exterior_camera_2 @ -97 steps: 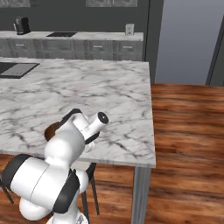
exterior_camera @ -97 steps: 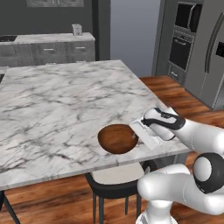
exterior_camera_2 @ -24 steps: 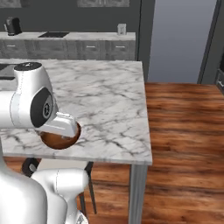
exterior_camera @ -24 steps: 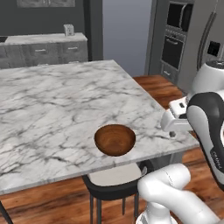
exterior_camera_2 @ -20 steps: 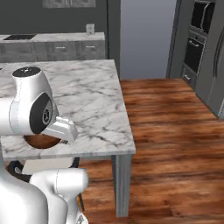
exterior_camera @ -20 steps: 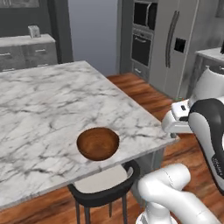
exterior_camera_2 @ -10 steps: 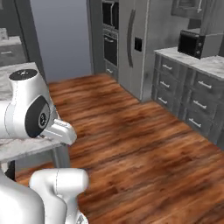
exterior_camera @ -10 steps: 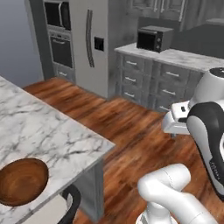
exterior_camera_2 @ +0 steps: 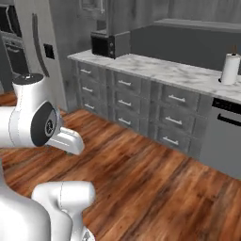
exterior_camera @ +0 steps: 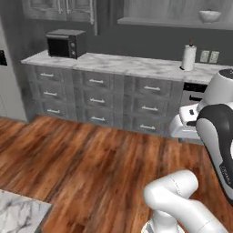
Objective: Pick up the bowls from the cabinet and place each bowl in front of a stool on the dining counter.
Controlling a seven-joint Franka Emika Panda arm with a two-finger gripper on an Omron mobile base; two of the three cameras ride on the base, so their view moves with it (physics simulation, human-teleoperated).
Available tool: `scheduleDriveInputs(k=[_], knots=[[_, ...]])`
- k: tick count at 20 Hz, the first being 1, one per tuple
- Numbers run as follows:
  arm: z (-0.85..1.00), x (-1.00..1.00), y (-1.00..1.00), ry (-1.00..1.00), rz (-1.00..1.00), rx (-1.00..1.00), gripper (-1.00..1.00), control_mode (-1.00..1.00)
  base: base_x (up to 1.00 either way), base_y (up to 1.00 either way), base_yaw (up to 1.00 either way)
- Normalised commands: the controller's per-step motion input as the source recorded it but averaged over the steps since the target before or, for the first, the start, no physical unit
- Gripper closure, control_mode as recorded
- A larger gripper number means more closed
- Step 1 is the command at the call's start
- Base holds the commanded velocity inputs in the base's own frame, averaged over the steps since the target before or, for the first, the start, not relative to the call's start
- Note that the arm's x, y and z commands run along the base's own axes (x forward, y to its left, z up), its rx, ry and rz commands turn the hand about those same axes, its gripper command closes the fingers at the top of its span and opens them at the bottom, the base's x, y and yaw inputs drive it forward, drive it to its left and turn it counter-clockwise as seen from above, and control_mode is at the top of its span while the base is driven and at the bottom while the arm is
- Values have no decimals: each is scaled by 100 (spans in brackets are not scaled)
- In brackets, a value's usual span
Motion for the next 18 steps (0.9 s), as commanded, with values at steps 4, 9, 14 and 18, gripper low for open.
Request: scheduleDriveInputs(k=[4, 9, 14, 18], knots=[[0, 0, 0, 0, 0, 0, -100, 100, 80, 0, -59], [0, 0, 0, 0, 0, 0, -100, 100, 92, 0, -41], [0, 0, 0, 0, 0, 0, -100, 100, 100, -15, -45], [0, 0, 0, 0, 0, 0, -100, 100, 100, -4, -52]])
